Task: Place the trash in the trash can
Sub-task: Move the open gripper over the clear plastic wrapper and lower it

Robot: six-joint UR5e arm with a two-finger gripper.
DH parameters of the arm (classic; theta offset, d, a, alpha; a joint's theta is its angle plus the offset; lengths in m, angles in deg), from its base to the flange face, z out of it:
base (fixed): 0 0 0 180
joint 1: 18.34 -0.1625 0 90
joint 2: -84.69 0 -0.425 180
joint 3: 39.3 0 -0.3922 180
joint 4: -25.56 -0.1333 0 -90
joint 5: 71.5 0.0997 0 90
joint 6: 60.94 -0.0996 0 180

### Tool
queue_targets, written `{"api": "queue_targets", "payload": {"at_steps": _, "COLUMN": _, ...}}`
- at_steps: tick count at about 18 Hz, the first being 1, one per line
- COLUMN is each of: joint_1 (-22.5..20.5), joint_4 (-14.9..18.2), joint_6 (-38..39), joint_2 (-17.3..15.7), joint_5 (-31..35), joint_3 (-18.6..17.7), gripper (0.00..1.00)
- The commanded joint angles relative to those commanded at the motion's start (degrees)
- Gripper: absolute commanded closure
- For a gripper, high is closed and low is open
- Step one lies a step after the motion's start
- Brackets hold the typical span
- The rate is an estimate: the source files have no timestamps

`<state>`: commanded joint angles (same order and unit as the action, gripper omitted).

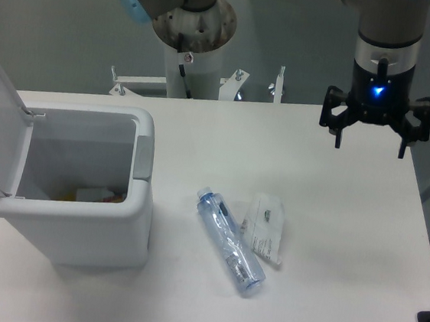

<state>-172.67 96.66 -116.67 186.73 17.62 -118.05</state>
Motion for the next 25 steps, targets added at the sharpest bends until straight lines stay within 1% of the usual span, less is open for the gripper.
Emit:
{"api": "queue_targets", "payload": {"at_steps": 6, "joint_1": 0.09, "joint_4": -0.17, "joint_6": 0.79, "joint_2": 0.17, "joint_5": -0.09, "joint_3": -0.09, "gripper": 0.0}}
{"api": "queue_targets", "payload": {"at_steps": 11, "joint_1": 0.26, "joint_4": -0.18, "joint_6": 2.72, "joint_2": 1.23, "joint_5": -0.18, "joint_3": -0.79, "gripper": 0.0}}
{"api": "queue_targets", "payload": {"at_steps": 15, "joint_1": 0.26, "joint_4": -0.35, "joint_6": 4.39, "joint_2": 1.23, "joint_5": -1.05, "joint_3": -3.68, "gripper": 0.0}}
{"api": "queue_targets", "payload": {"at_steps": 18, "joint_1": 0.61, "joint_4": -3.5, "joint_6": 5.62, "joint_2": 1.32, "joint_5": -1.23, "joint_3": -7.45, "gripper": 0.0}}
{"api": "queue_targets", "payload": {"at_steps": 21, "joint_1": 0.7, "joint_4": -7.98, "joint_6": 8.08, "joint_2": 1.32, "joint_5": -1.41, "joint_3": -12.29, "gripper": 0.0}}
{"api": "queue_targets", "payload": {"at_steps": 22, "joint_1": 0.79, "joint_4": -8.52, "joint_6": 8.09, "joint_2": 1.32, "joint_5": -1.58, "joint_3": -13.78, "gripper": 0.0}}
{"api": "queue_targets", "payload": {"at_steps": 25, "joint_1": 1.67, "joint_4": -8.44, "joint_6": 8.26, "joint_2": 3.07, "joint_5": -2.9, "joint_3": -16.42, "gripper": 0.0}}
